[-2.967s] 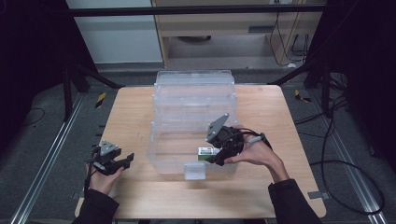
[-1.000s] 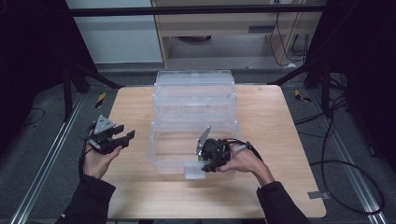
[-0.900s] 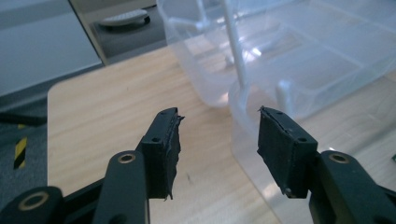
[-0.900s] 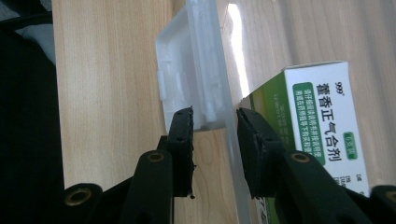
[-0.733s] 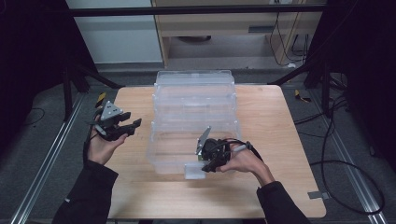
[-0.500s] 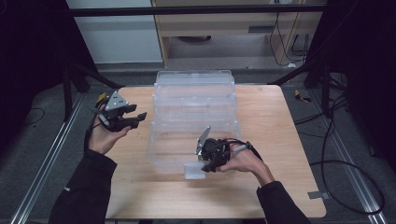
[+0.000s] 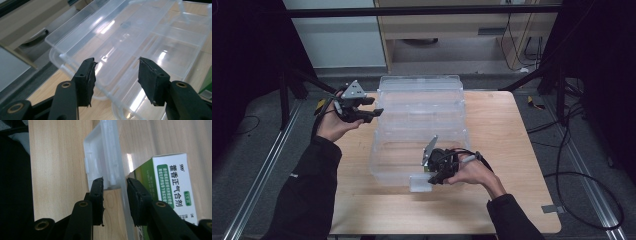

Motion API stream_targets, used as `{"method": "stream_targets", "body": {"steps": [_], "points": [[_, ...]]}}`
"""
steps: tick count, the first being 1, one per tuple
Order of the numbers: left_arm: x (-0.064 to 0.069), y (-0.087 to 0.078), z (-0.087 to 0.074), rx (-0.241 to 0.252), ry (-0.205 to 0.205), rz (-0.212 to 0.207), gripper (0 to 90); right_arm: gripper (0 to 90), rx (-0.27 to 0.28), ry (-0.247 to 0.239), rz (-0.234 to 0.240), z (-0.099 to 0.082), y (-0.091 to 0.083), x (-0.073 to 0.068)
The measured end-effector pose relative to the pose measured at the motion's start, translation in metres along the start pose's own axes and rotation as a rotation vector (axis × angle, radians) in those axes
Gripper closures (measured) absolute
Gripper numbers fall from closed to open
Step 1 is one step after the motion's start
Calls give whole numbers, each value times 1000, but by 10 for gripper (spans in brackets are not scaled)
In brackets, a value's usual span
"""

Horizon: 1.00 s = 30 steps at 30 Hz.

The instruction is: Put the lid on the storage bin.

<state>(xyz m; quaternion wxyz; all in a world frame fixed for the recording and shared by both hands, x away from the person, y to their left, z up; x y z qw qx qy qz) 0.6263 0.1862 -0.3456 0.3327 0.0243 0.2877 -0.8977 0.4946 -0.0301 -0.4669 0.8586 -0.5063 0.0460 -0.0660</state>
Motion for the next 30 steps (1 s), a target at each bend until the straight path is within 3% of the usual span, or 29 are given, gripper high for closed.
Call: {"method": "stream_targets", "body": {"steps": [7, 13, 20, 30], "points": [[1, 18, 6, -61, 76, -98, 490, 675, 0, -5, 1, 0, 0, 0], [1, 28, 14, -93, 132, -149, 493, 675, 1, -11, 0, 0, 0, 0], [-2, 34, 23, -153, 197, -152, 476, 676, 2, -14, 5, 0, 0, 0], [6, 45, 26, -255, 334, -149, 468, 677, 1, -20, 4, 0, 0, 0]]}}
Point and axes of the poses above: each handheld gripper's, and its own axes: y roughly forward along the jaws, z roughly out of its top, x roughly to its right, the point moved 7 cm from there along y, roughly forward along the jaws, and after that the axes turned 5 degrees about x, right-handed, at the moved point
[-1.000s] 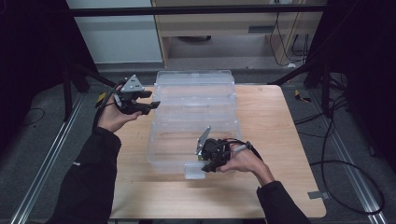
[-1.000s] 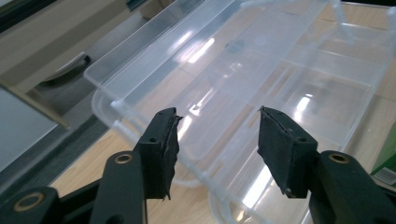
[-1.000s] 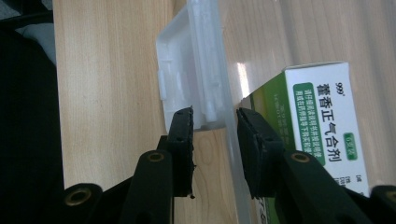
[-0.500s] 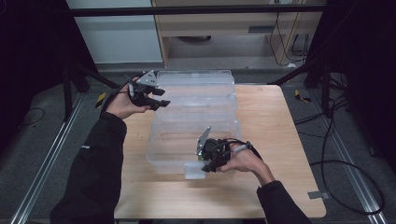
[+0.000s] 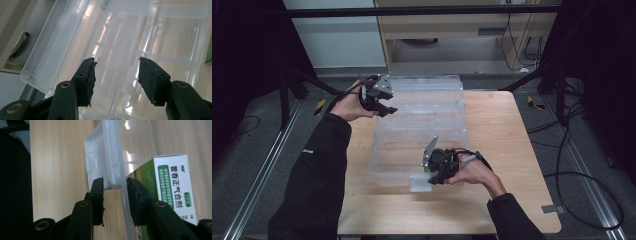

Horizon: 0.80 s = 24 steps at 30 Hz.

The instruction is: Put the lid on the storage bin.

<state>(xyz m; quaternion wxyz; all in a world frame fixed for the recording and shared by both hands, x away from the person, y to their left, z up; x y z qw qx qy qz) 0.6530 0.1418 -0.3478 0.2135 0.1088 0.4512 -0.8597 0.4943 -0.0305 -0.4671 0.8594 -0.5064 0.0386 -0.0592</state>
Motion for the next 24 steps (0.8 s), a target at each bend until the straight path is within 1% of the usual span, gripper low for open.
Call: {"method": "stream_targets", "body": {"steps": [2, 4, 5, 6, 7, 8, 11, 13, 14, 18, 19, 21, 24], "points": [[0, 3, -1, -21, 21, 0, 469, 677, -1, 1, -1, 0, 0, 0], [0, 6, 0, -29, 30, -1, 474, 677, -2, -2, -3, 0, 0, 0], [0, 8, 0, -30, 31, 1, 477, 677, -2, -2, -2, 0, 0, 0], [0, 9, 0, -41, 35, -5, 480, 677, -2, -2, -2, 0, 0, 0], [0, 12, 0, -39, 38, -7, 491, 677, -2, -2, -1, 0, 0, 0], [0, 13, 0, -51, 39, -13, 497, 677, -2, -1, -2, 0, 0, 0], [0, 18, 0, -62, 47, -21, 522, 678, -1, -3, 0, 0, 0, 0], [0, 20, -1, -81, 57, -26, 547, 679, -3, -3, -2, 0, 0, 1], [0, 22, 0, -81, 56, -29, 561, 679, -3, -2, 1, 0, 0, 1], [1, 27, 0, -112, 54, -50, 607, 680, -5, 2, 0, 0, 0, 0], [1, 28, -1, -121, 70, -45, 618, 680, -5, 4, 1, 0, 0, 0], [1, 29, 1, -115, 64, -50, 621, 681, -6, 8, -1, 0, 0, 0], [1, 29, 2, -133, 78, -56, 629, 681, -5, 9, -2, 0, 0, 0]]}}
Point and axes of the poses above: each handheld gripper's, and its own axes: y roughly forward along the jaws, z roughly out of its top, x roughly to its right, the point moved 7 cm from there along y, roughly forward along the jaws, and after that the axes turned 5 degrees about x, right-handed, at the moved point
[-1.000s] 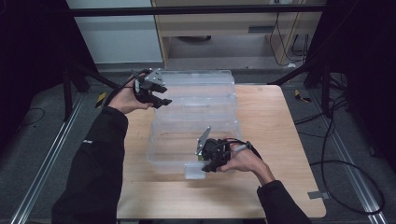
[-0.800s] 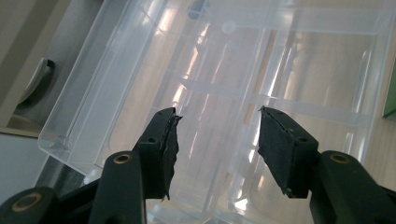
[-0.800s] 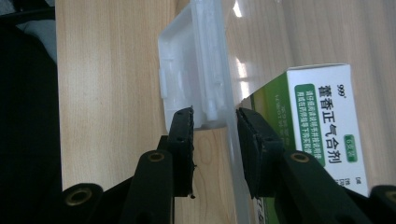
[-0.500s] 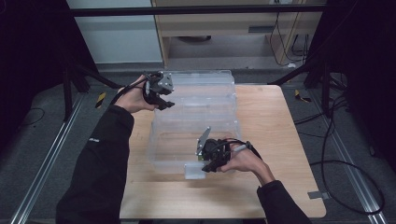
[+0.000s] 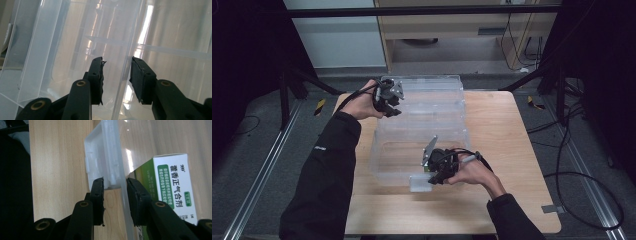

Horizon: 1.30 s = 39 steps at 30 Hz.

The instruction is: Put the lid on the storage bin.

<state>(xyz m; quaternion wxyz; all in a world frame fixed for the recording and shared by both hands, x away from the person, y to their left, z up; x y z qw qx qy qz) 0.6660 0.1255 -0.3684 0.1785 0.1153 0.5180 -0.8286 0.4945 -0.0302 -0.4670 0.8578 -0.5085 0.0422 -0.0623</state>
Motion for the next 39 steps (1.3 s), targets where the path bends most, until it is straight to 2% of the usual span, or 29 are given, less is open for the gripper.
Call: {"method": "stream_targets", "body": {"steps": [9, 10, 11, 14, 18, 23, 34, 39], "points": [[0, 3, 3, -10, 29, -6, 661, 682, 8, -4, -12, 0, 0, 0], [2, 2, 5, 13, 20, -26, 680, 682, 10, 0, -13, 0, 0, 0], [3, 0, 8, 48, -7, -59, 767, 682, 11, 1, -11, 0, 0, 0], [2, -1, 6, 45, -13, -61, 790, 682, 13, 5, -8, 0, 0, 0], [4, -2, 7, 21, 40, -50, 812, 683, 14, 6, -7, 0, 0, 0], [5, -5, 8, -38, 71, -58, 840, 683, 14, 3, -5, 0, 0, 1], [8, -7, 13, -48, 66, -84, 858, 684, 23, 8, -6, 0, 0, 1], [11, -11, 15, -57, 72, -92, 876, 688, 33, 25, -9, 0, 0, 1]]}}
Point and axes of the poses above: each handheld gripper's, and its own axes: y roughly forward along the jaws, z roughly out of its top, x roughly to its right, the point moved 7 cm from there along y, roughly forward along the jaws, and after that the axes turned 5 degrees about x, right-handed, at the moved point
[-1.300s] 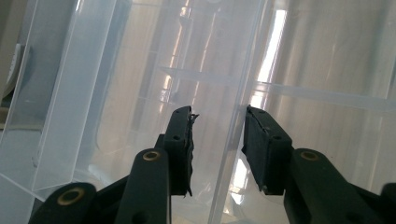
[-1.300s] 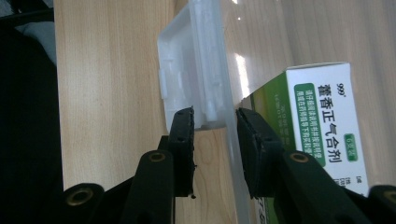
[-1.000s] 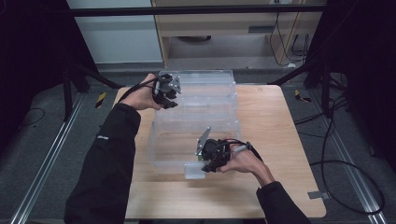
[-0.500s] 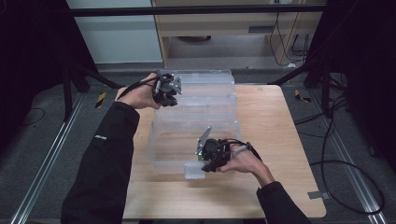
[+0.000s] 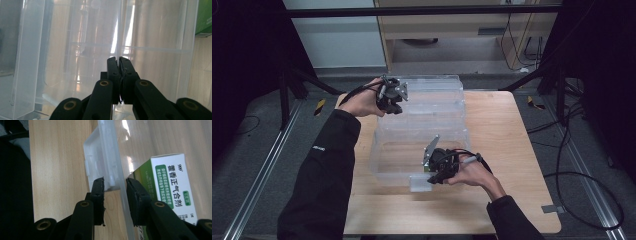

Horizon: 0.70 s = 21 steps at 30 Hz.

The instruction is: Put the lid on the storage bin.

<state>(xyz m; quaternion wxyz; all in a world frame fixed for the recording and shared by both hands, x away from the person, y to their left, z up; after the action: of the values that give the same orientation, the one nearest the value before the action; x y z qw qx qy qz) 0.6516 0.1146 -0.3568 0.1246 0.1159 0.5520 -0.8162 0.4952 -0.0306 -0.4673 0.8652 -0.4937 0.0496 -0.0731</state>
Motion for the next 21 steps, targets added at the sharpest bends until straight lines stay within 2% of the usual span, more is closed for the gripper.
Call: {"method": "stream_targets", "body": {"steps": [6, 8, 15, 16, 17, 20, 21], "points": [[10, -7, 5, -10, 10, -9, 887, 689, -10, 3, -11, 1, 1, 0], [14, -9, 6, -13, 25, -4, 888, 688, -15, 8, -17, 1, 1, 0], [33, -21, 4, 18, 44, 10, 890, 685, -22, 11, -29, 2, 1, 1], [42, -22, 3, 17, -35, 15, 889, 685, -26, 17, -31, 2, 0, 1], [45, -23, 3, 21, -32, 19, 889, 684, -22, 14, -32, 2, 1, 2], [54, -26, 4, 14, -10, 25, 888, 683, -21, 21, -29, 2, 0, 1], [53, -27, 6, 7, 67, 25, 888, 684, -18, 19, -30, 2, 1, 1]]}}
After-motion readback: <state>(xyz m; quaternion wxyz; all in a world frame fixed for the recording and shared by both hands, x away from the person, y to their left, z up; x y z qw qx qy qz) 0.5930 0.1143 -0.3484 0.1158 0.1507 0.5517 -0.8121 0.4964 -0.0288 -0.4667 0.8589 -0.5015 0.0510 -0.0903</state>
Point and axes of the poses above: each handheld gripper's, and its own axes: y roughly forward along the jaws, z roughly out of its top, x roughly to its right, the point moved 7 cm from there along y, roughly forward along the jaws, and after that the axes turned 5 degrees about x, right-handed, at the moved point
